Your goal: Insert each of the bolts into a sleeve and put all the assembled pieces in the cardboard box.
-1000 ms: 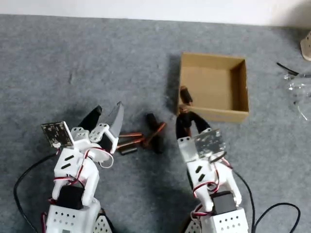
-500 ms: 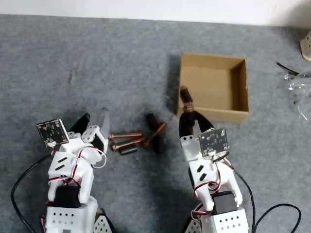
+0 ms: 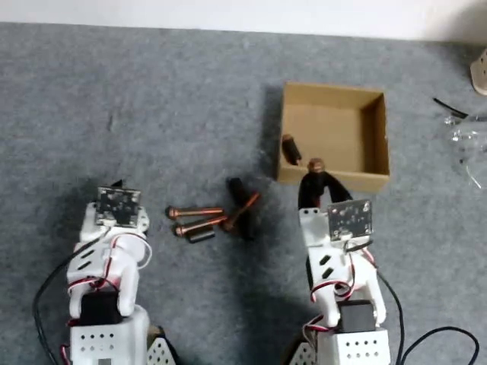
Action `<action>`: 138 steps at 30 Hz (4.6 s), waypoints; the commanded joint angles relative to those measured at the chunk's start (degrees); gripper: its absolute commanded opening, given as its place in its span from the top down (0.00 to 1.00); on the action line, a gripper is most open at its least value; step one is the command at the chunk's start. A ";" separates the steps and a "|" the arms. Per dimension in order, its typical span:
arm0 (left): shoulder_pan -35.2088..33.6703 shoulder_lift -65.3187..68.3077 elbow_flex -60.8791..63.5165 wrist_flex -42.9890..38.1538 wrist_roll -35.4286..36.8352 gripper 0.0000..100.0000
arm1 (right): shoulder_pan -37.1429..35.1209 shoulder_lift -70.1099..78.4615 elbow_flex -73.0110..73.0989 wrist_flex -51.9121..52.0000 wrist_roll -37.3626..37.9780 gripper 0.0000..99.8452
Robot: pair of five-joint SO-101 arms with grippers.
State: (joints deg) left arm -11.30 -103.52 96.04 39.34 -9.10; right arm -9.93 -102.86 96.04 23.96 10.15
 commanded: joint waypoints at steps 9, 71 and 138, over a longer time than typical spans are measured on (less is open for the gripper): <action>-4.35 -0.84 -2.68 5.54 0.18 0.99 | 1.98 5.32 -2.95 -0.84 -0.35 1.00; -4.26 -0.92 -1.36 4.04 0.18 0.99 | -8.48 86.90 -76.53 27.47 -5.63 0.76; -4.26 -0.92 -1.45 4.22 0.18 0.99 | -22.90 108.97 -67.74 8.84 3.08 0.77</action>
State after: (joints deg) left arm -14.81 -103.52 95.60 44.53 -9.10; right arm -33.76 4.92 29.23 35.03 12.70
